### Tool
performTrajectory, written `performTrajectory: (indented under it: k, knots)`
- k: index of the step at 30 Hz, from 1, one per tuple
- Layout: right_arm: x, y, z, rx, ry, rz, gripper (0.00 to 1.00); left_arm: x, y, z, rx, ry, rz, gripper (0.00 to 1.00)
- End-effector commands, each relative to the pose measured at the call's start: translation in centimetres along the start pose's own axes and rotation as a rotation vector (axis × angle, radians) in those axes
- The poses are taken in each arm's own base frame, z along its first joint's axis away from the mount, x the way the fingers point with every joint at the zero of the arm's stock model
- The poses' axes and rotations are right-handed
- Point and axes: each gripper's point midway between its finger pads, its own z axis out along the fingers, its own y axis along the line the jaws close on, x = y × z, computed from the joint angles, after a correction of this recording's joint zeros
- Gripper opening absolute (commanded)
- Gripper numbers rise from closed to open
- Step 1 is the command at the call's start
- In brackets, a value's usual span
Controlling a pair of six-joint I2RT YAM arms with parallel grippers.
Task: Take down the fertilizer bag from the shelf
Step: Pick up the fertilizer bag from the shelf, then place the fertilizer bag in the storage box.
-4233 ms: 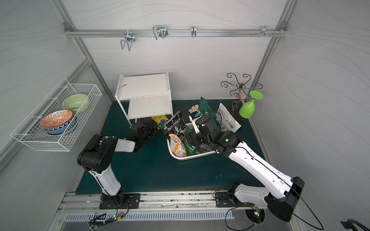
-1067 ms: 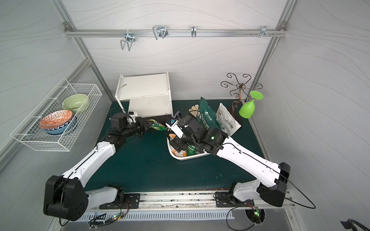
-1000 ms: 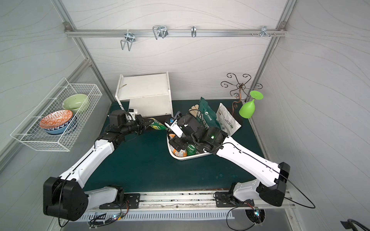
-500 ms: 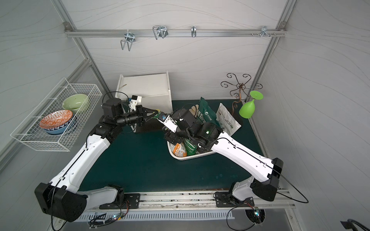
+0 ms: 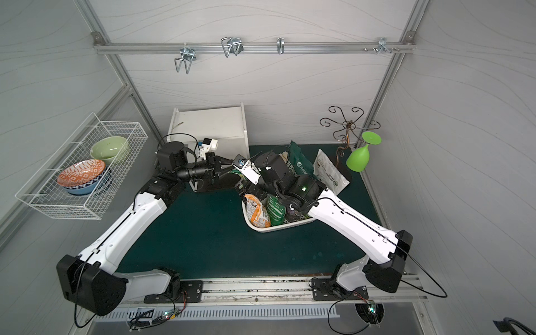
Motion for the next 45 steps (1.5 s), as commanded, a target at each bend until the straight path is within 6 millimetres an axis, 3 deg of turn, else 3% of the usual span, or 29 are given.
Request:
performTrajectory:
  k: [1,6,7,10,11,15,21,24,29,36,40,45]
  knots:
    - [-1.6,-0.7,-1.2,0.005,-0.069,0.029,0.48,0.3,-3.4,0.2,0.12,0.032,0.105,0.0]
    - [-1.6,-0.4,-1.3,-0.01,-0.075,0.045,0.05,0.8,-3.1,0.7,0.123,0.058,0.087,0.0]
    - [-1.6,-0.4,-1.3,-0.011,-0.075,0.047,0.0,0.8,-3.1,0.7,0.123,0.057,0.086,0.0]
    - [-1.7,-0.4,-1.9,-0.023,-0.087,0.063,0.0,0.8,-2.9,0.7,0.119,0.047,0.088,0.0]
    - [-1.8,-0.3,-2.1,-0.028,-0.09,0.07,0.0,0.7,-2.8,0.7,0.113,0.039,0.086,0.15]
    - [-1.7,0.1,-3.3,-0.059,-0.095,0.103,0.0,-0.1,-1.6,0.7,0.065,-0.013,0.089,0.97]
    - [0.2,0.2,-5.5,-0.072,-0.051,0.171,0.0,-1.8,1.8,0.0,-0.142,-0.13,0.212,0.99]
    - [1.6,0.3,-6.7,-0.071,-0.012,0.252,0.0,-2.5,3.5,-1.2,-0.287,-0.176,0.387,0.99]
    - [4.1,1.1,-7.7,-0.088,0.043,0.391,0.0,-2.2,4.7,-3.1,-0.378,-0.253,0.703,0.99]
    - [7.8,2.5,-6.3,-0.081,0.133,0.514,0.0,-1.6,9.3,-4.4,-0.574,-0.197,0.713,0.99]
    - [10.2,2.8,-4.9,-0.041,0.211,0.558,0.0,-1.8,10.3,-4.2,-0.573,-0.218,0.656,0.99]
    - [11.6,2.6,-2.9,-0.021,0.233,0.596,0.0,-2.7,10.0,-3.2,-0.549,-0.228,0.613,0.99]
